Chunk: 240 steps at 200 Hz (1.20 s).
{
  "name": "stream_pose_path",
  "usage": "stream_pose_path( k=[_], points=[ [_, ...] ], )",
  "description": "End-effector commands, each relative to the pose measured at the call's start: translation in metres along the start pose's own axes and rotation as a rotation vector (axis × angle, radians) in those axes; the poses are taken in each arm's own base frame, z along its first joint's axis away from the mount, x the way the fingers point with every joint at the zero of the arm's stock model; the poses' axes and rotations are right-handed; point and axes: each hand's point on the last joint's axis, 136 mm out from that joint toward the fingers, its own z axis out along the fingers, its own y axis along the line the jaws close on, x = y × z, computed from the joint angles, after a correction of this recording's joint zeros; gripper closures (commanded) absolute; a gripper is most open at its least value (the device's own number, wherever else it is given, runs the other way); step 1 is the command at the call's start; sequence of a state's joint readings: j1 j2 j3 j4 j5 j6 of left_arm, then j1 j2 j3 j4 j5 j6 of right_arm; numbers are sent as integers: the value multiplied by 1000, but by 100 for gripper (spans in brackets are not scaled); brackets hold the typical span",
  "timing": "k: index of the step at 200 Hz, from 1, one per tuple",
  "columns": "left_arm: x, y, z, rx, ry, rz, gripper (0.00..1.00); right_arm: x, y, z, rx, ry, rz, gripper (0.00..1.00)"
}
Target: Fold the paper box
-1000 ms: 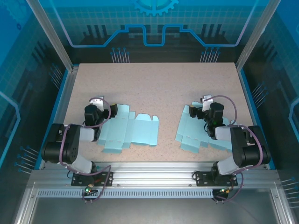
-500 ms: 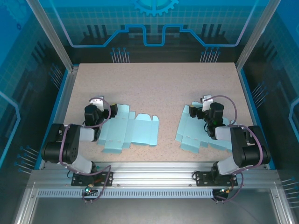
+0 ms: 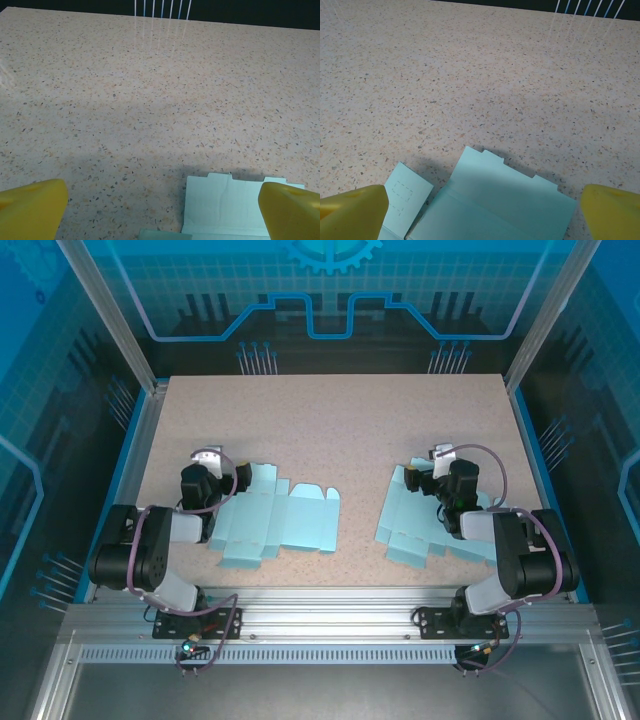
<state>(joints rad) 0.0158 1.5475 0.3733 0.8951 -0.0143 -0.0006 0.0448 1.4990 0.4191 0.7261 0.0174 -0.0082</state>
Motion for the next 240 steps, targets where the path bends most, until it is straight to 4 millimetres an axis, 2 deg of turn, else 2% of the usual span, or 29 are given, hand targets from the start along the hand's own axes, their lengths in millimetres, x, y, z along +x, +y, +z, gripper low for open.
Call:
stream_pose_path(
  k=[1, 38, 71, 95, 106, 122, 146, 154, 189, 218, 240],
  points=[
    [-10, -1, 2, -8, -19, 4, 1, -10, 0, 2, -6, -30, -4, 0],
    [-22, 2, -9, -66, -54, 17, 1, -14, 0, 1, -5, -21, -1, 0],
    [-54, -17, -24, -91, -57, 91, 1, -27, -7, -7, 32, 9, 23, 0],
    [-94, -46, -40, 6, -113, 21, 1, -39, -14, -16, 68, 15, 47, 0],
    [-106, -59, -45, 38, -106, -24, 1, -44, -18, -21, 88, 15, 66, 0],
    [-112, -90, -52, 118, -80, -77, 1, -52, -22, -29, 110, 14, 82, 0],
    [-99, -146, -62, 252, -29, -147, 1, -65, -32, -44, 170, -4, 121, 0],
    [-90, -164, -65, 285, 4, -164, 1, -61, -35, -49, 192, 20, 133, 0],
    [-30, -227, -77, 367, 188, -191, 1, -67, -39, -71, 224, 30, 178, 0],
    [10, -240, -88, 335, 298, -167, 1, -60, -40, -90, 249, 134, 251, 0],
    [31, -250, -98, 345, 333, -135, 1, -56, -25, -101, 200, 194, 288, 0]
  ],
)
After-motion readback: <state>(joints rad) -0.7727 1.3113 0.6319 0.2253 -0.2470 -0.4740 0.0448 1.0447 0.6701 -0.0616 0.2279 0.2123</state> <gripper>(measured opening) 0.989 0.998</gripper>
